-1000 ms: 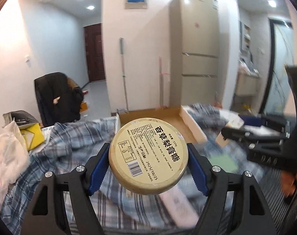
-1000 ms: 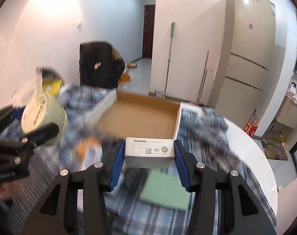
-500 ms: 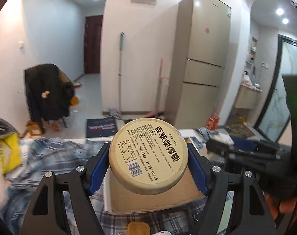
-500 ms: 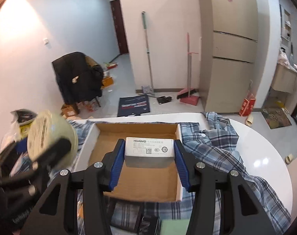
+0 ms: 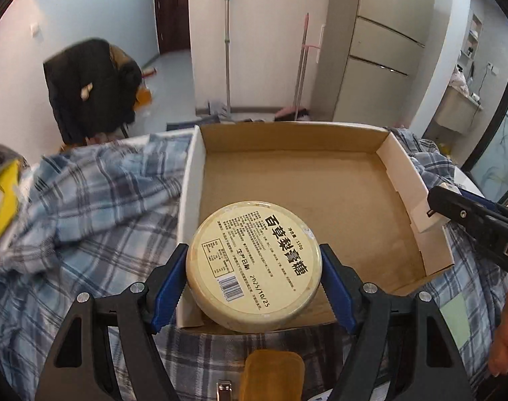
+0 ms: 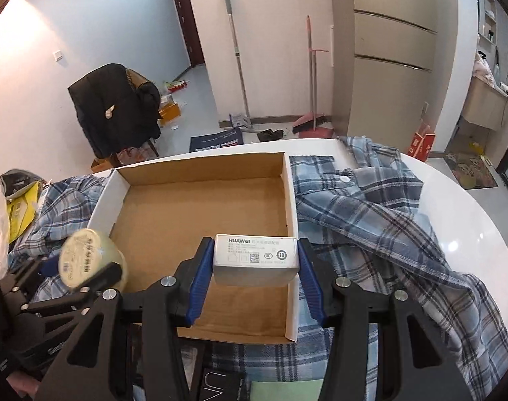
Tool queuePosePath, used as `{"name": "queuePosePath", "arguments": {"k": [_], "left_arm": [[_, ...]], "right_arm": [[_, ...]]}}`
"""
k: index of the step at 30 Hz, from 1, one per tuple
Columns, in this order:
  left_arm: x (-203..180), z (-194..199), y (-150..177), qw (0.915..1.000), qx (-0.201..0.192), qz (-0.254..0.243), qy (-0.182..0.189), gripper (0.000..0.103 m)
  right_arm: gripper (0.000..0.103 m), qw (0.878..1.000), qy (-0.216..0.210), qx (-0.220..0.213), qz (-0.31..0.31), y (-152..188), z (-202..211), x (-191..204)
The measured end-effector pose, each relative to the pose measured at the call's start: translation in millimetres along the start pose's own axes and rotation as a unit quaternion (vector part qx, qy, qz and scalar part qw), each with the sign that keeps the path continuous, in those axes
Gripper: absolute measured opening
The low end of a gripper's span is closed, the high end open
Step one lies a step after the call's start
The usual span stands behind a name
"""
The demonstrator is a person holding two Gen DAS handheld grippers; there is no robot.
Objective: Organize rigid objects
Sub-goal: 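Carry the cream tin and charger into the cardboard box and release both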
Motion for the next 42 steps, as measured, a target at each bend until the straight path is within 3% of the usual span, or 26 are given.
{"name": "queuePosePath", "arguments": {"k": [6, 11, 15, 18, 22, 24, 27, 29, 33, 35, 37, 42], "left_arm": [[-5, -8, 9, 0.9997, 0.021, -0.015, -0.002, 0.077], [-14, -9, 12, 0.9980, 0.037, -0.043, -0.028, 0.077], [-15, -3, 8, 0.9993, 0.031, -0.020, 0.005, 0.077], [-11, 12, -6, 0.9993, -0.011, 0.009, 0.035, 0.086], [-4, 41, -27, 0.9948, -0.090, 0.023, 0.042, 0.087], [4, 56, -37, 0.9896, -0.133, 0.038, 0.039, 0.088], [20, 67, -48, 0.9789, -0.196, 0.056, 0.020, 0.103], [32, 67, -48, 0.9724, -0.226, 0.057, -0.006, 0.103], [51, 50, -47, 0.9730, -0.220, 0.069, -0.014, 0.103], [69, 49, -46, 0.9712, -0.215, 0.094, -0.039, 0.103], [92, 45, -43, 0.9707, -0.188, 0.132, -0.069, 0.103], [132, 26, -28, 0.9708, -0.134, 0.181, -0.082, 0.103]], "right_arm": [[0.048, 1.000, -0.004, -0.002, 0.017, -1, 1, 7], [0.048, 1.000, -0.003, 0.001, 0.015, 1, -1, 6], [0.048, 1.000, -0.001, 0.003, 0.021, 2, -2, 8], [0.048, 1.000, -0.003, 0.000, 0.020, 2, -1, 10], [0.048, 0.999, -0.009, -0.027, 0.015, -5, 3, 10], [0.048, 0.999, -0.007, -0.037, 0.025, -12, 1, 14], [0.048, 0.998, -0.007, -0.033, 0.055, -22, -11, 25], [0.048, 0.997, -0.005, -0.020, 0.070, -25, -22, 31], [0.048, 0.997, -0.023, 0.005, 0.068, -28, -44, 46], [0.048, 0.997, -0.037, 0.017, 0.067, -26, -52, 61], [0.048, 0.996, -0.046, 0.019, 0.072, -24, -56, 80], [0.048, 0.995, -0.065, 0.030, 0.068, -17, -61, 121]]}}
Point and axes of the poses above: each gripper's, at about its wrist camera, not at the fingertips, and z roughly against the way its jaws point, x to its left, y to its underside, the point moved 8 cm from there along -z, roughly the way its jaws point, and after that the axes turned 6 degrees about -x, right-handed, at the moved point
